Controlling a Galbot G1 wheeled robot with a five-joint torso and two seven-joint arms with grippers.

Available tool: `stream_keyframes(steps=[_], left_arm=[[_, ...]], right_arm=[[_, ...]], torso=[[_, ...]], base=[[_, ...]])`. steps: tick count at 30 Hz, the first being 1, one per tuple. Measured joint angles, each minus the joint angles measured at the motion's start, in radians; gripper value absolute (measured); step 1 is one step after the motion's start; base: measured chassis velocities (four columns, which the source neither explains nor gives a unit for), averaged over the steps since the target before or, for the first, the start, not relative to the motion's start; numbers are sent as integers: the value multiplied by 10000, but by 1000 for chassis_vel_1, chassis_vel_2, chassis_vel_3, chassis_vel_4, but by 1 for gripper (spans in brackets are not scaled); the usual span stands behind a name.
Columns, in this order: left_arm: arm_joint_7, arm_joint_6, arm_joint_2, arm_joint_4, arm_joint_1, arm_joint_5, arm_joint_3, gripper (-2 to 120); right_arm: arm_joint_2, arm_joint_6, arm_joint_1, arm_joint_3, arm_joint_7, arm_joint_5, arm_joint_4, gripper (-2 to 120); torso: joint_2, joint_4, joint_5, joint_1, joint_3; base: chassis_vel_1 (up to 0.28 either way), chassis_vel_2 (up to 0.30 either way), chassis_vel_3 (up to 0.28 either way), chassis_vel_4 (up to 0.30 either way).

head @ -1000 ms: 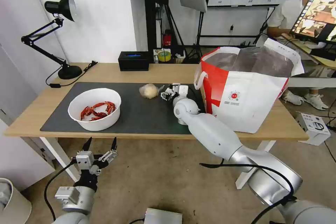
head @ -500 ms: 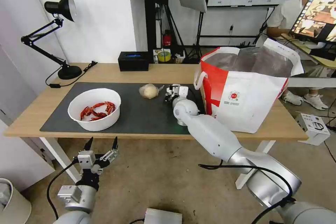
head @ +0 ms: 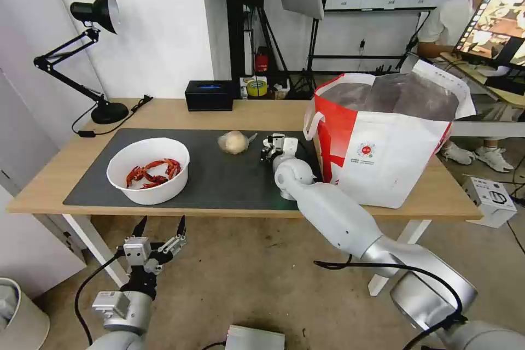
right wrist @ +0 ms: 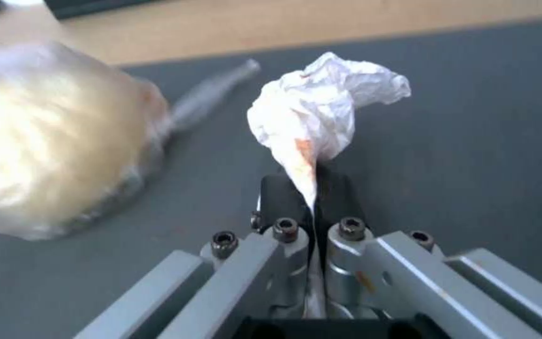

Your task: Pick up the trash from the table and place it into the takeout bag.

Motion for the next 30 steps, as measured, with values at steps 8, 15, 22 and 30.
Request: stream_keyframes(steps=[8,15,22,30], left_arm=[[-3,0,-18,-34,53,0,-32,100],[-11,30,39,-50,65,-43,-97,100],[-23,45,110,-57,108,-82,-133,100],[-20,60,140,-57,173,-78,-118,100]], right_arm=[[-660,653,-259,-120,-851,-133,1157,0],[-1719,1663,-908,-299,-2020,-725,2823,0],[-2896,2827,-2072,-65,-2767,-2203,4243,0],[-4255,3461,-4320,1358,-3383,-2980,5901,0]], torso=[[0,1,0,-1,-1],[0,1,0,-1,-3],[0,0,2,-1,-3],[1,1,-2,-2,-4]], base=[[0,0,0,0],[0,0,0,0],[0,0,0,0],[0,0,0,0]])
